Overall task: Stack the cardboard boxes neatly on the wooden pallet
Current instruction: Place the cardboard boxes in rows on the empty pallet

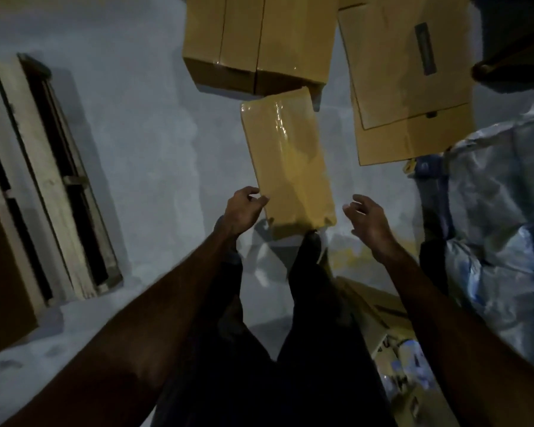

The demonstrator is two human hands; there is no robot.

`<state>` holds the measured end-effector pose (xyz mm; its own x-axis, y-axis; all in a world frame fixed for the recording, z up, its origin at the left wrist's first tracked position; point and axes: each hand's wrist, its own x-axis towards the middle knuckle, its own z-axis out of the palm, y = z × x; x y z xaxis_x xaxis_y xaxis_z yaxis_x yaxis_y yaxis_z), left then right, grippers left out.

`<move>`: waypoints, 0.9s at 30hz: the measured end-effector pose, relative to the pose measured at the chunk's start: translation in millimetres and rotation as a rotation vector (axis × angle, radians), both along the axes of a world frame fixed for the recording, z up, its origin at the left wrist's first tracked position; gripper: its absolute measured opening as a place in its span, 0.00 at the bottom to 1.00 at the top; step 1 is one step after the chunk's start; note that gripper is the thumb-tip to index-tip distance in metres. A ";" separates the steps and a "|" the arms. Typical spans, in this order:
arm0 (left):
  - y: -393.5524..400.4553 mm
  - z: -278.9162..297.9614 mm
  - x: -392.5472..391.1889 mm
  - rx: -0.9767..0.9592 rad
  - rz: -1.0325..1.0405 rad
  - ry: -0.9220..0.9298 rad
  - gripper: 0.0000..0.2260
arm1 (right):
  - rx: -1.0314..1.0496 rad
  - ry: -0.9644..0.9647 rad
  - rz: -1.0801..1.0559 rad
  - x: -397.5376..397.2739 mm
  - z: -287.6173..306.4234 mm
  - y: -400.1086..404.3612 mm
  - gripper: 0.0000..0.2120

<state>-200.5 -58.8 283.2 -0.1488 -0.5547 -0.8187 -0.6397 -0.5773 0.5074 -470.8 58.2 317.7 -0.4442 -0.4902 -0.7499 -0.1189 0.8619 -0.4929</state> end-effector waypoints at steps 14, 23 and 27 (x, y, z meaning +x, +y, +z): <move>87.6 -294.4 -57.2 0.233 0.385 -0.150 0.35 | 0.148 0.024 0.384 -103.7 -329.0 -15.0 0.28; 102.1 -339.5 -69.7 0.201 0.593 0.037 0.13 | 0.129 -0.168 0.106 -78.9 -382.7 10.0 0.25; 93.5 -264.2 -66.8 0.142 0.527 0.016 0.15 | 0.069 -0.161 0.146 -69.4 -305.4 8.6 0.18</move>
<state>-267.3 34.8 19.0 0.1065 -0.4420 -0.8907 -0.2386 -0.8809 0.4086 -540.2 66.7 12.2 -0.2441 -0.4856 -0.8394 -0.1698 0.8736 -0.4560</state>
